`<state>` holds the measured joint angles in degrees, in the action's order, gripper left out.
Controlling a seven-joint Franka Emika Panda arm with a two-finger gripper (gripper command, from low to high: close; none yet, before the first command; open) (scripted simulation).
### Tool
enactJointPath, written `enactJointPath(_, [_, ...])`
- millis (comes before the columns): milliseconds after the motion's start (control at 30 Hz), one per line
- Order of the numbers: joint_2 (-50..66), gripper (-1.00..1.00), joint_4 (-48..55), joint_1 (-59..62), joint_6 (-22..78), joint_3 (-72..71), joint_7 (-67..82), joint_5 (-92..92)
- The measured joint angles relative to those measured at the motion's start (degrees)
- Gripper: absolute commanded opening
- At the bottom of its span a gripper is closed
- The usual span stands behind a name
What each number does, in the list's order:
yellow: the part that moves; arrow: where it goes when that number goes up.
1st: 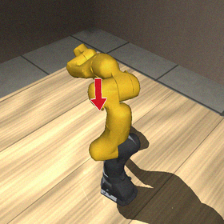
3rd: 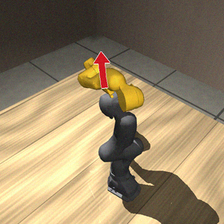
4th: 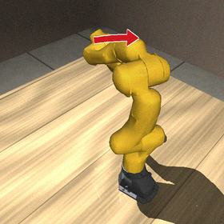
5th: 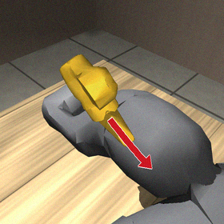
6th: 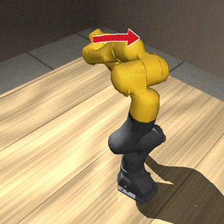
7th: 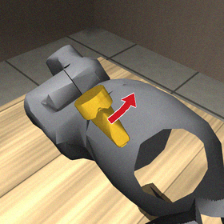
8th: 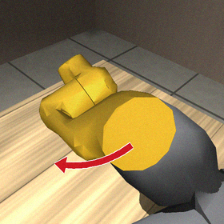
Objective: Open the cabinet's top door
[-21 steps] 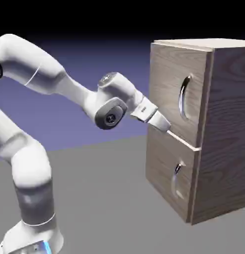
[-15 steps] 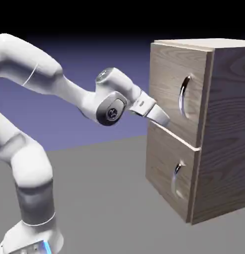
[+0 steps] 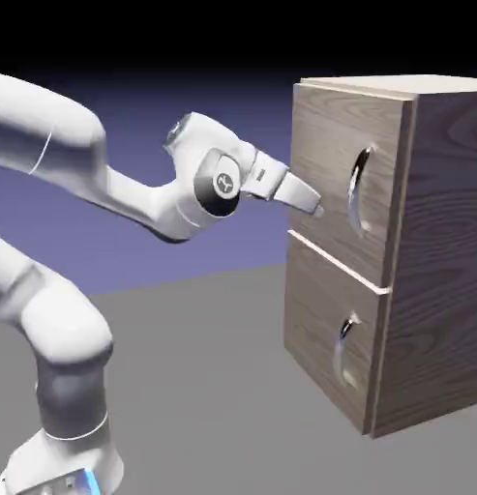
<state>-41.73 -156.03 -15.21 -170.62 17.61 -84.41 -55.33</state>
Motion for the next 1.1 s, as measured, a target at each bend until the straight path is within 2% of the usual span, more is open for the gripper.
enactJointPath(1100, [-13.5, 0.0, 7.4, -21.6, 5.0, 26.2, -62.3, -82.2])
